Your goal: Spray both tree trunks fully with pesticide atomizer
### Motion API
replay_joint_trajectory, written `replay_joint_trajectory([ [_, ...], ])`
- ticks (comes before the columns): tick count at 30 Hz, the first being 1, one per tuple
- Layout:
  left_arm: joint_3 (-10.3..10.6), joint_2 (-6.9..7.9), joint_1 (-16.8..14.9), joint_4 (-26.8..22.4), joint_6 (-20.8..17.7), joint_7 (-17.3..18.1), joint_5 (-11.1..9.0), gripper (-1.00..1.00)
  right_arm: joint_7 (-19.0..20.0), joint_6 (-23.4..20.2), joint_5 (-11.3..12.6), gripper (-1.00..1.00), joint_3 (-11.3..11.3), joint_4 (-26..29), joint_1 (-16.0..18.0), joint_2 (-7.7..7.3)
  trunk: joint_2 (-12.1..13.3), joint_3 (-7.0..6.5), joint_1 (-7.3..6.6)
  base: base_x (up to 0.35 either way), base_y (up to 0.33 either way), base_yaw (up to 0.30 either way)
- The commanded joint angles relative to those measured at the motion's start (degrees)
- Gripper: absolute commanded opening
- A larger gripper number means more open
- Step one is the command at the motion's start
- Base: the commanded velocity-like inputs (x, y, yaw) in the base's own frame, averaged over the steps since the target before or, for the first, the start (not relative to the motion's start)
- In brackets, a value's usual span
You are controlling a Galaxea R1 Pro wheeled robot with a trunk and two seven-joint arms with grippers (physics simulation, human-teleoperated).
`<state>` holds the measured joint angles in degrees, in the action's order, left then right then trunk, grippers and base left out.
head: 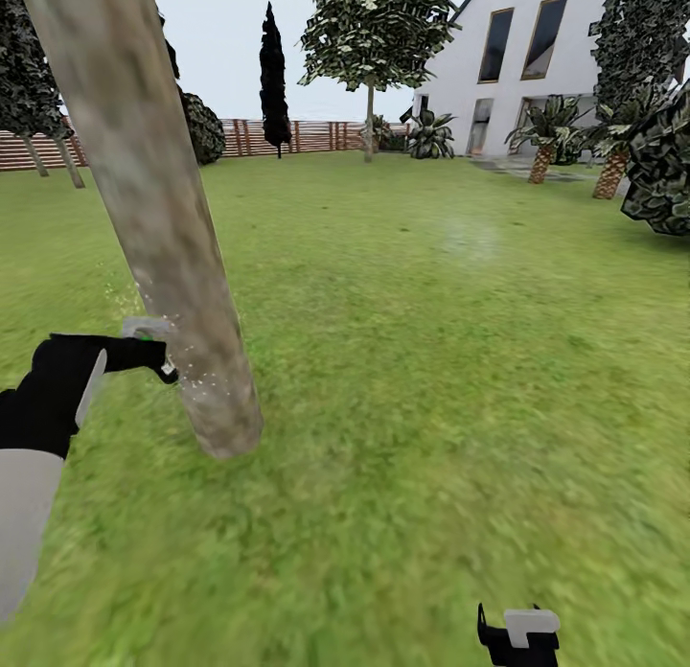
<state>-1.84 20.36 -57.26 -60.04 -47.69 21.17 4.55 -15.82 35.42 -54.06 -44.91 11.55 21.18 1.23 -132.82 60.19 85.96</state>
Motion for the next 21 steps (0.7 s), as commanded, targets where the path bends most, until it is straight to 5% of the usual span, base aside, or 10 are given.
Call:
replay_joint_trajectory([
  [1, -0.09, 1.22, -0.23, 0.01, -0.2, 1.43, -0.08, -1.0, 0.0, 0.0, 0.0, 1.0, 0.0, 0.01, 0.0, 0.0, 0.0, 0.0, 0.0, 0.0, 0.0, 0.0],
  [2, -0.2, 3.08, -0.23, 0.01, -0.32, 3.07, -0.33, -1.0, 0.05, 0.0, 0.0, 1.0, 0.0, 0.02, 0.0, 0.0, 0.0, 0.0, 0.0, 0.0, 0.0, 0.0],
  [4, -0.21, 4.09, -0.03, -0.05, -0.38, 5.8, -0.18, -1.0, 0.02, 0.0, 0.0, 1.0, 0.0, 0.04, 0.0, 0.0, 0.0, 0.0, 0.0, 0.0, 0.0, 0.0],
  [9, 0.42, 4.0, 0.21, -0.25, -0.31, 6.51, -0.15, -1.0, 0.01, 0.0, 0.0, 1.0, 0.06, -0.03, 0.0, 0.0, 0.0, 0.0, 0.0, 0.0, -0.014, 0.146],
  [18, 0.69, 3.71, 0.32, -0.26, -0.31, 5.96, 0.3, -1.0, 0.06, 0.0, 0.0, 1.0, 0.05, -0.03, 0.0, 0.0, 0.0, 0.0, 0.0, 0.044, -0.243, 0.013],
  [21, 0.22, 3.67, 0.34, -0.18, -0.52, 5.74, 6.8, -1.0, 0.06, 0.0, 0.0, 1.0, 0.08, -0.03, 0.0, 0.0, 0.0, 0.0, 0.0, 0.23, -0.185, 0.028],
])
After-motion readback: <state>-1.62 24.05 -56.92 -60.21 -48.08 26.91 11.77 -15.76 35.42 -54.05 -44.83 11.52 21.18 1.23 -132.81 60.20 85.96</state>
